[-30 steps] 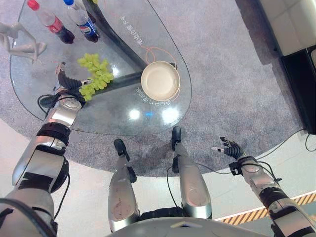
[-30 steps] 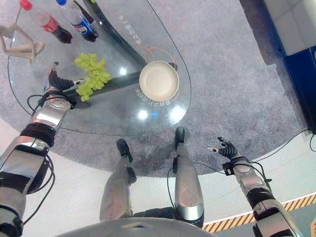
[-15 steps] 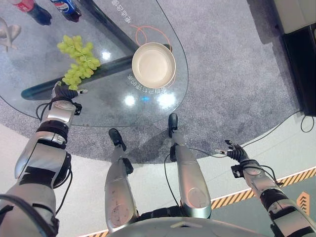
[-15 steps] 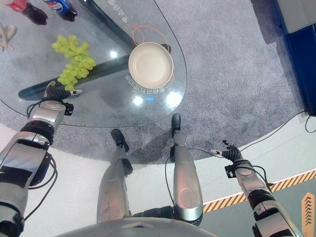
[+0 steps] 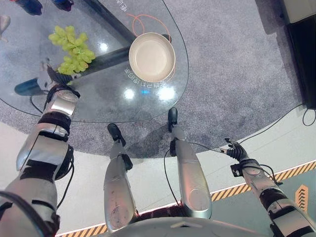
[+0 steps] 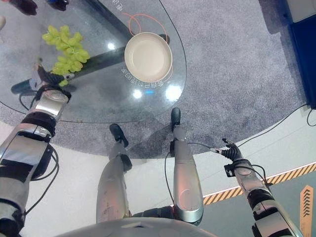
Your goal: Pick up fruits into the plate
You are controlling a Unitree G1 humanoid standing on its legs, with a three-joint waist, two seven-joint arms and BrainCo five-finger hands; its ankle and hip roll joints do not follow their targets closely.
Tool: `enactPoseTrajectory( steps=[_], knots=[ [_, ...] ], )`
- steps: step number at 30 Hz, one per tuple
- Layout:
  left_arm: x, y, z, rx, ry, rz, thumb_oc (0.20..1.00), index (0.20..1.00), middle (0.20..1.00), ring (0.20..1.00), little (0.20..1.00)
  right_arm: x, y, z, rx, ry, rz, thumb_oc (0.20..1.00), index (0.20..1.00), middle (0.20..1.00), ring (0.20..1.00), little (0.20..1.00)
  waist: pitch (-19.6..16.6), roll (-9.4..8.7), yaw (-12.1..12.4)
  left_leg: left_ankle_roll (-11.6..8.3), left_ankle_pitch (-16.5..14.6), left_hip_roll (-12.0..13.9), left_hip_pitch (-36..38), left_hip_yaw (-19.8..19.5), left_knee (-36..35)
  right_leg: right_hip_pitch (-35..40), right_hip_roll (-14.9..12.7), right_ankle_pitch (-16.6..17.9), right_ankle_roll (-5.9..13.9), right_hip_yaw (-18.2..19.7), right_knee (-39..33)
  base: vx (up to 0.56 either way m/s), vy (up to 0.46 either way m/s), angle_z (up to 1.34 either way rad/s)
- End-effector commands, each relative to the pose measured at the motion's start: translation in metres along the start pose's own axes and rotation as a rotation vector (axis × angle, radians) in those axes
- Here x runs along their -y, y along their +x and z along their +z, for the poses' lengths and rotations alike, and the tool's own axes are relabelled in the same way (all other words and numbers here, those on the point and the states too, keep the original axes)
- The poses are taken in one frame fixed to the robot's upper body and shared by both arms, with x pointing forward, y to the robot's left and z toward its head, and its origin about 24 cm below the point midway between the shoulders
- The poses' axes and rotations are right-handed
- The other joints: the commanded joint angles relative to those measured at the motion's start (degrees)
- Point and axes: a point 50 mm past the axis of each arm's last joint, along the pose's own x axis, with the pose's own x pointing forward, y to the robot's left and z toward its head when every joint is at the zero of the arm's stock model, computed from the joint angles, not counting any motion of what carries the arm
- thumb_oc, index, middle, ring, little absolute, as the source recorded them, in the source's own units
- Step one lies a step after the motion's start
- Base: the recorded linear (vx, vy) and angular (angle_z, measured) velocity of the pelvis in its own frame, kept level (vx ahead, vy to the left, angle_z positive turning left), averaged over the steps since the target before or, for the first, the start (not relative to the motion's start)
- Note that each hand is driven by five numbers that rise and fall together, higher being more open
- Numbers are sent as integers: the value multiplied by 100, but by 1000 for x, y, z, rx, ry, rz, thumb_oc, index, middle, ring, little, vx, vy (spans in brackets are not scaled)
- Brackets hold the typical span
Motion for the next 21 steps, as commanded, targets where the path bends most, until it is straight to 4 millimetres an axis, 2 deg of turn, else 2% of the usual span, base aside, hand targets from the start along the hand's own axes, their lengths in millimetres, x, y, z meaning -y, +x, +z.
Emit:
enactPoseTrajectory(
  steps=[1, 5, 8, 14, 21],
  knots=[
    [-48, 21, -3, 30, 67, 295, 1000, 1000, 1000, 1000, 1000, -8, -5, -15, -29, 46, -1, 1000, 1000, 1000, 1000, 1000, -77, -325, -27, 77, -927, -280, -597, 75, 1115, -223, 340, -738, -162, -165, 708, 2, -56, 1],
    [-56, 23, 1, 55, 84, 376, 1000, 1000, 1000, 1000, 1000, -12, -6, -17, -27, 59, 7, 1000, 1000, 1000, 1000, 1000, -77, -354, -8, 62, -918, -301, -649, 16, 1102, -266, 349, -721, -168, -180, 694, -1, -46, 1],
    [-59, 25, 2, 56, 121, 375, 1000, 1000, 1000, 1000, 1000, -14, -5, -14, -17, 65, 10, 1000, 1000, 1000, 1000, 1000, -77, -371, -14, 58, -911, -298, -693, 3, 1103, -313, 370, -716, -178, -175, 700, -2, -33, 3],
    [-55, 28, 2, 52, 203, 282, 1000, 1000, 1000, 1000, 1000, -14, -2, -5, 11, 74, -2, 1000, 1000, 1000, 1000, 1000, -77, -413, -70, 40, -908, -236, -849, 33, 1155, -472, 388, -685, -171, -169, 731, -1, -5, 0],
    [-37, 25, 2, 25, 257, 96, 1000, 1000, 1000, 1000, 1000, -10, 0, 0, 24, 71, -26, 1000, 1000, 1000, 1000, 1000, -77, -376, -176, 42, -924, -205, -1018, 99, 1252, -671, 398, -661, -162, -127, 792, 0, 0, 0]
  ],
)
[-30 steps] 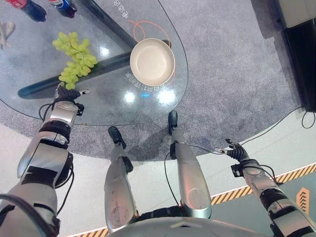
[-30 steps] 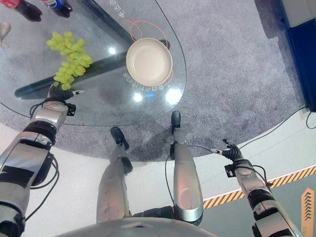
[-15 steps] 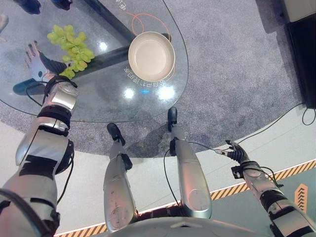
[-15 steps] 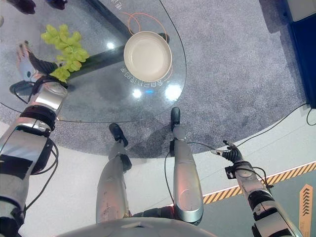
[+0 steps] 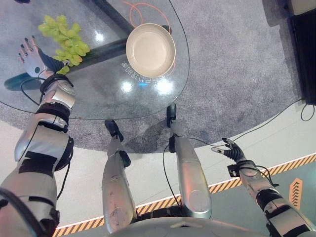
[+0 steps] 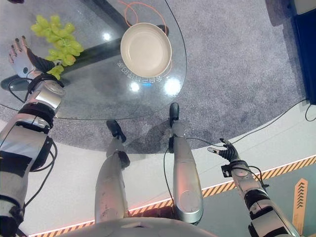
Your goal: Pick up fruits into the plate
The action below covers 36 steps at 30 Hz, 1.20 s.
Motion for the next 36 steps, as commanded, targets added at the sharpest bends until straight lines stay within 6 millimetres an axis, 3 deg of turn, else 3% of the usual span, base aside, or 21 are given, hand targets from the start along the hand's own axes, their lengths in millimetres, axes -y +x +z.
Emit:
enactPoseTrajectory(
  steps=[1, 13, 14, 17, 30, 36],
  knots=[
    [-24, 17, -12, -43, 68, 36, 1000, 1000, 1000, 1000, 1000, 1, -4, -6, -15, 30, -31, 1000, 1000, 1000, 1000, 1000, -64, -318, -26, 36, -916, -214, -520, 152, 1100, -180, 411, -636, -139, -128, 616, -2, 9, -4],
    [-17, 13, 16, 106, 57, -9, 1000, 1000, 1000, 1000, 1000, 0, -4, -2, 1, -6, -31, 1000, 1000, 1000, 1000, 1000, -64, -193, -129, 22, -908, -179, -696, 268, 1190, -398, 385, -638, -134, -68, 703, 5, 23, -5],
    [-14, 11, 15, 112, 66, -23, 1000, 1000, 1000, 1000, 1000, 0, -5, -5, -5, -11, -30, 1000, 1000, 1000, 1000, 1000, -64, -168, -120, -37, -1094, -160, -578, 214, 1229, -278, 403, -819, -83, -57, 762, 75, 33, -4],
    [-14, 12, 13, 85, 75, -42, 1000, 1000, 1000, 1000, 1000, 1, -4, -4, 0, -9, -37, 1000, 1000, 1000, 1000, 1000, -64, -171, -131, -45, -1088, -135, -602, 233, 1232, -304, 409, -828, -80, -61, 783, 25, 9, -1],
    [-22, 16, -34, -232, 222, -72, 1000, 1000, 1000, 1000, 1000, 6, -3, 4, 28, 49, -93, 1000, 1000, 1000, 1000, 1000, -64, -334, -187, -83, -1100, -31, -910, 187, 1414, -537, 427, -774, -83, -122, 833, 2, -19, 0],
    [-15, 8, -58, -384, 214, -176, 1000, 1000, 1000, 1000, 1000, 5, -1, 13, 64, 64, -107, 1000, 1000, 1000, 1000, 1000, -64, -365, -176, -87, -1087, -27, -1043, 108, 1444, -648, 439, -745, -87, -118, 819, 1, -12, 0]
  ],
)
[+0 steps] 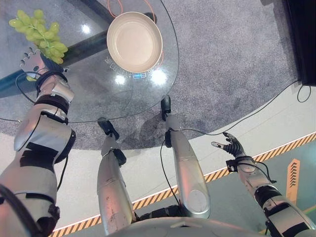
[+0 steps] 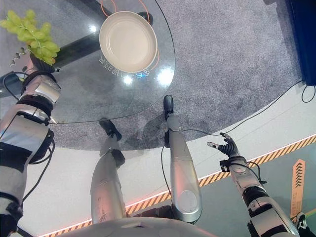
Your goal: Pick up fruits into the plate
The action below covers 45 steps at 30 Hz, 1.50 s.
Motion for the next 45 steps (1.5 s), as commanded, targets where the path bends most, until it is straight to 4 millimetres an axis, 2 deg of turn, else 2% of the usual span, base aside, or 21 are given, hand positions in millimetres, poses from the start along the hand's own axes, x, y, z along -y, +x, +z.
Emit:
enactPoseTrajectory(
  steps=[1, 8, 12, 18, 22, 26, 28, 29, 30, 38, 45],
  knots=[
    [3, 5, -50, -232, 26, -69, 1000, 1000, 1000, 1000, 1000, 4, -2, 1, 14, 33, -39, 1000, 1000, 1000, 1000, 1000, -23, -297, 25, -47, -866, -177, -495, -29, 963, -41, 364, -704, -57, -288, 533, 0, 0, 0],
    [13, -3, -69, -394, 25, -141, 1000, 1000, 1000, 1000, 1000, 1, 1, 15, 53, 74, -54, 1000, 1000, 1000, 1000, 1000, -23, -379, 61, -45, -897, -146, -659, -123, 1056, -145, 370, -692, -62, -322, 541, -6, -44, 0],
    [14, -3, -74, -407, 43, -141, 1000, 1000, 1000, 1000, 1000, 1, 2, 18, 57, 82, -56, 1000, 1000, 1000, 1000, 1000, -23, -442, 74, -49, -927, -118, -742, -172, 1162, -184, 374, -691, -62, -351, 592, 0, -39, 2],
    [9, 0, -69, -370, 21, -104, 1000, 1000, 1000, 1000, 1000, 0, 1, 20, 57, 75, -37, 1000, 1000, 1000, 1000, 1000, -23, -504, 83, -55, -909, -86, -836, -201, 1173, -240, 397, -687, -73, -377, 614, -3, -23, -3],
    [2, 4, -57, -302, -44, -2, 1000, 1000, 1000, 1000, 1000, -5, 0, 18, 58, 61, -13, 1000, 1000, 1000, 1000, 1000, -23, -528, 84, -50, -892, -74, -894, -216, 1176, -287, 404, -693, -76, -390, 650, -1, -10, 0],
    [-12, 9, -35, -175, -158, 117, 1000, 1000, 1000, 1000, 1000, -10, -2, 11, 37, 57, 14, 1000, 1000, 1000, 1000, 1000, -23, -534, 127, -59, -886, -62, -921, -239, 1150, -295, 387, -701, -66, -416, 643, 0, -48, 2],
    [-13, 8, -26, -136, -197, 127, 809, 809, 809, 809, 809, -13, -3, 7, 27, 58, 21, 1000, 1000, 1000, 1000, 1000, -23, -519, 144, -60, -881, -64, -920, -235, 1127, -296, 377, -699, -67, -429, 630, 1, -32, 6],
    [-12, 8, -23, -118, -217, 125, 316, 316, 316, 316, 316, -14, -3, 6, 24, 56, 24, 1000, 1000, 1000, 1000, 1000, -23, -505, 146, -62, -884, -72, -919, -232, 1128, -296, 374, -698, -64, -426, 625, 4, -15, 6],
    [-12, 7, -20, -103, -232, 123, 200, 200, 200, 200, 200, -15, -4, 5, 20, 56, 24, 1000, 1000, 1000, 1000, 1000, -23, -497, 160, -64, -877, -74, -918, -230, 1122, -293, 371, -695, -68, -432, 620, 4, -12, 5],
    [-8, 4, -1, -35, -424, 56, 200, 200, 200, 200, 200, -18, -5, -1, 2, 44, 43, 1000, 1000, 1000, 1000, 1000, -23, -423, 148, -81, -846, -99, -852, -186, 1035, -261, 361, -711, -61, -416, 580, 0, 0, 0],
    [-1, 1, 6, -36, -545, -55, 200, 200, 200, 200, 200, -18, -6, -4, -3, 35, 45, 1000, 1000, 1000, 1000, 1000, -23, -359, 115, -86, -829, -107, -764, -121, 988, -220, 357, -738, -66, -396, 579, 4, 4, 1]
  ],
)
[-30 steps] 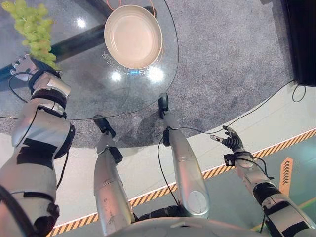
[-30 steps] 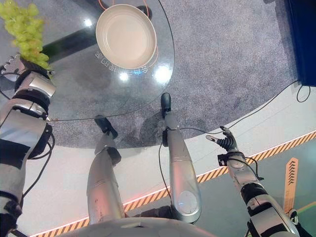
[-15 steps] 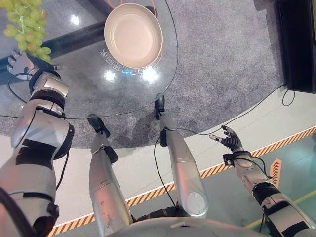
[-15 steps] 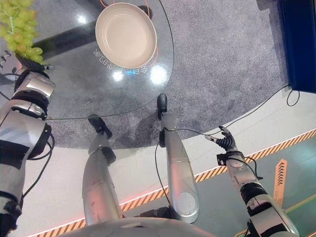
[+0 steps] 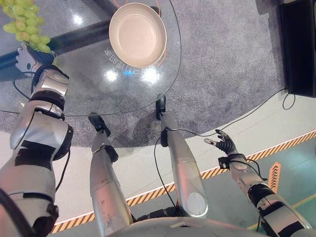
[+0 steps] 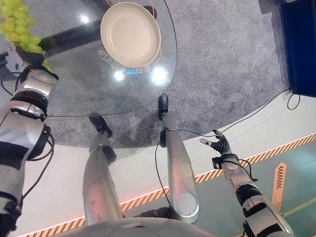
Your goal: Pick up fruits into the plate
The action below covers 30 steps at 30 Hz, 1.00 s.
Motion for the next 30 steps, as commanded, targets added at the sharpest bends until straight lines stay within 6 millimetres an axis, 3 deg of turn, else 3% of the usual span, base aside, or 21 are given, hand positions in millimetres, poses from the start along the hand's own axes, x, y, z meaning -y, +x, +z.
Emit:
enactPoseTrajectory(
  steps=[1, 14, 15, 17, 18, 20, 30],
  knots=[
    [8, -2, -9, -60, -100, -108, 200, 200, 200, 200, 200, 6, -7, -13, -33, -14, -12, 1000, 1000, 1000, 1000, 1000, 133, -111, -4, -98, -759, -212, -178, 166, 605, 111, 329, -657, -43, -216, 378, 15, 11, 5],
    [-4, -1, 4, 77, -165, 66, 200, 200, 200, 200, 200, 2, -11, -12, 1, -32, -11, 1000, 1000, 1000, 1000, 1000, 133, -26, 52, -110, -729, -247, 49, 176, 526, 317, 314, -728, -57, -177, 379, -3, 9, 1],
    [-8, 0, 8, 93, -178, 84, 200, 200, 200, 200, 200, 2, -11, -10, 12, -31, -13, 1000, 1000, 1000, 1000, 1000, 133, -30, 48, -52, -529, -265, -25, 244, 453, 239, 292, -556, -107, -195, 308, -2, 44, 3],
    [-11, 0, 10, 132, -222, 119, 200, 200, 200, 200, 200, 1, -13, -10, 20, -36, -11, 1000, 1000, 1000, 1000, 1000, 133, 23, 78, -107, -713, -284, 185, 180, 457, 440, 288, -747, -63, -174, 349, -9, 60, 1],
    [-16, 0, 13, 157, -238, 142, 200, 200, 200, 200, 200, 1, -12, -8, 31, -39, -16, 1000, 1000, 1000, 1000, 1000, 133, 37, 82, -55, -525, -310, 154, 251, 381, 405, 260, -594, -111, -197, 279, -84, 60, 2],
    [-18, 0, 13, 190, -242, 168, 200, 200, 200, 200, 200, 2, -13, -8, 38, -49, -20, 1000, 1000, 1000, 1000, 1000, 133, 83, 111, -55, -521, -340, 288, 252, 323, 536, 243, -615, -113, -199, 257, -49, 72, 4],
    [-29, -3, 1, 338, -95, 211, 200, 200, 200, 200, 200, 10, -18, -4, 82, -101, -22, 1000, 1000, 1000, 1000, 1000, 133, 350, 358, 21, -538, -476, 1385, 353, -55, 1554, 38, -799, -43, -453, 132, -27, 92, 3]
  ],
)
